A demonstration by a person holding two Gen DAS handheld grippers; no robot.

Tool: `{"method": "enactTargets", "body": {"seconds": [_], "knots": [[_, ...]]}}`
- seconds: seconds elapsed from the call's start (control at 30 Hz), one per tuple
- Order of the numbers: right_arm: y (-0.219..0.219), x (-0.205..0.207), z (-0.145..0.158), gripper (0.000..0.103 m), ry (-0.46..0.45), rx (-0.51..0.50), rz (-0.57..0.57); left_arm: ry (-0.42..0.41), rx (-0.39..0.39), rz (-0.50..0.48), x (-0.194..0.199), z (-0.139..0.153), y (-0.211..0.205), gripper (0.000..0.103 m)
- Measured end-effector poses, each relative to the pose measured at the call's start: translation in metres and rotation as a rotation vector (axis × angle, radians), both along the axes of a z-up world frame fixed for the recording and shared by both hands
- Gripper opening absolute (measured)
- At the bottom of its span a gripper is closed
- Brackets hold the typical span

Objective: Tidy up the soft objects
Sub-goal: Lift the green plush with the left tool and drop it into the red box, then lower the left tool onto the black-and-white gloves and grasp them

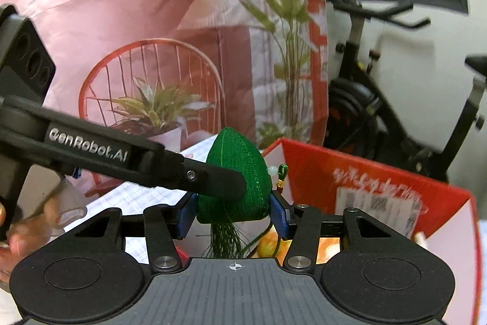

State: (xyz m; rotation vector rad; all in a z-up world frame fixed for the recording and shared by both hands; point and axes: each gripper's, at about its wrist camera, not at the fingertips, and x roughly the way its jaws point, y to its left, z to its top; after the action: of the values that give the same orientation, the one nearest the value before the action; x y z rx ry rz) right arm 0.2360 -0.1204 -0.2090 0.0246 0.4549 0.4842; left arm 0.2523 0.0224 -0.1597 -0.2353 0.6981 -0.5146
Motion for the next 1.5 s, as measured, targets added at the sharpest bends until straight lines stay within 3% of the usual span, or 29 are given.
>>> {"method": "enactTargets", "body": {"seconds": [0.07,0.13,0.57,0.97,1.17,1.23,1.3,1.5], "knots": [[0.0,0.002,-0.004,0.05,0.034,0.014,0.0,-0.009,0.045,0.011,-0.002,0.0,-0.001,0.042],[0.0,0.002,-0.008,0.059,0.058,0.008,-0.004,-0.009,0.067,0.015,-0.003,-0.003,0.0,0.042],[-0.041,-0.034,-0.016,0.056,0.04,0.022,-0.151,-0.048,0.1,0.022,-0.047,-0.004,0.022,0.042],[-0.061,-0.105,-0.031,0.056,-0.018,0.061,-0.184,0.054,0.101,0.052,-0.087,-0.052,0.052,0.044],[-0.057,-0.122,-0.061,0.056,0.049,0.088,-0.197,0.064,0.106,0.058,-0.09,-0.075,0.038,0.044],[-0.056,-0.125,-0.073,0.054,0.08,0.097,-0.206,0.07,0.088,0.074,-0.09,-0.082,0.036,0.04],[-0.054,-0.126,-0.084,0.051,0.106,0.1,-0.212,0.107,0.025,0.071,-0.094,-0.091,0.035,0.022],[-0.052,-0.13,-0.1,0.045,0.136,0.099,-0.212,0.15,0.04,0.016,-0.12,-0.109,0.024,0.02]]}}
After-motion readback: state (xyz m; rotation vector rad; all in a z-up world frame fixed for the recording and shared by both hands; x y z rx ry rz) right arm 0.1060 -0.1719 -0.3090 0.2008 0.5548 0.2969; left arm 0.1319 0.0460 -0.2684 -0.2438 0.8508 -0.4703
